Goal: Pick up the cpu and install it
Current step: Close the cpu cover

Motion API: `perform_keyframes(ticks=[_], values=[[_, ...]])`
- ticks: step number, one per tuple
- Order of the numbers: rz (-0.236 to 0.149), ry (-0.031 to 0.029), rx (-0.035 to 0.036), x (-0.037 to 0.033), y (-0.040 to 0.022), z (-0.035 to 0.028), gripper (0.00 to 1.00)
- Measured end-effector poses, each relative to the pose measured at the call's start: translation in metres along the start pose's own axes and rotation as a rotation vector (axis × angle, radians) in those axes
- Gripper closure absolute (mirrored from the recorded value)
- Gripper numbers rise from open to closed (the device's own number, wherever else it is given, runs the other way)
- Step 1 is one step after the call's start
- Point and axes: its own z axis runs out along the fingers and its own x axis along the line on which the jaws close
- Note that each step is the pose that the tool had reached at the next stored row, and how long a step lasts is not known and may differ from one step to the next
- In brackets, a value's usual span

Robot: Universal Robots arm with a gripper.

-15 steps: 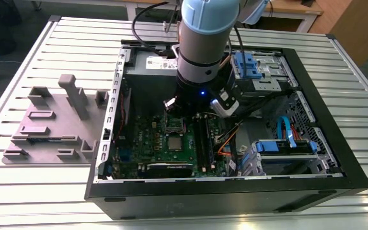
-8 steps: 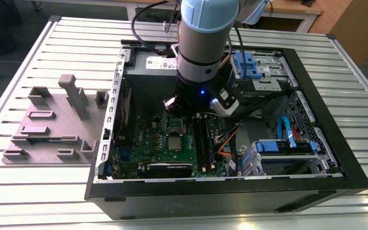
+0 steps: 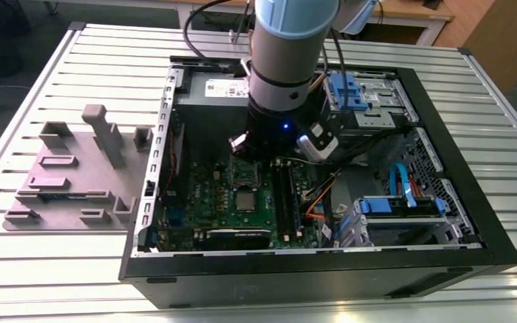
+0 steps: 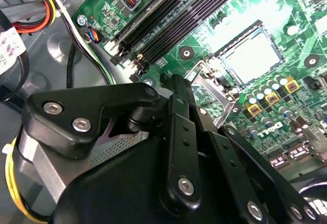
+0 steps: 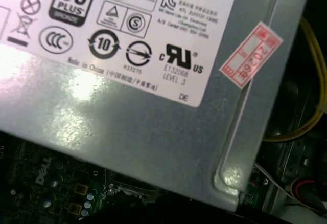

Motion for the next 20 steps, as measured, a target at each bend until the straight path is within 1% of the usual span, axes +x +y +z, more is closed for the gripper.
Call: perform_keyframes(ticks=[2,10,15,20], values=[[0.000,0.0000,0.0000,0.0003,-0.0009,-0.0019,0.89],[0.000,-0.0002,-0.0003,0.0023,-0.0065,-0.0126,0.89],[0.000,-0.0004,-0.0010,0.0041,-0.0119,-0.0143,0.89],[0.000,-0.0003,-0.0010,0.0065,-0.0191,-0.0157,0.89]])
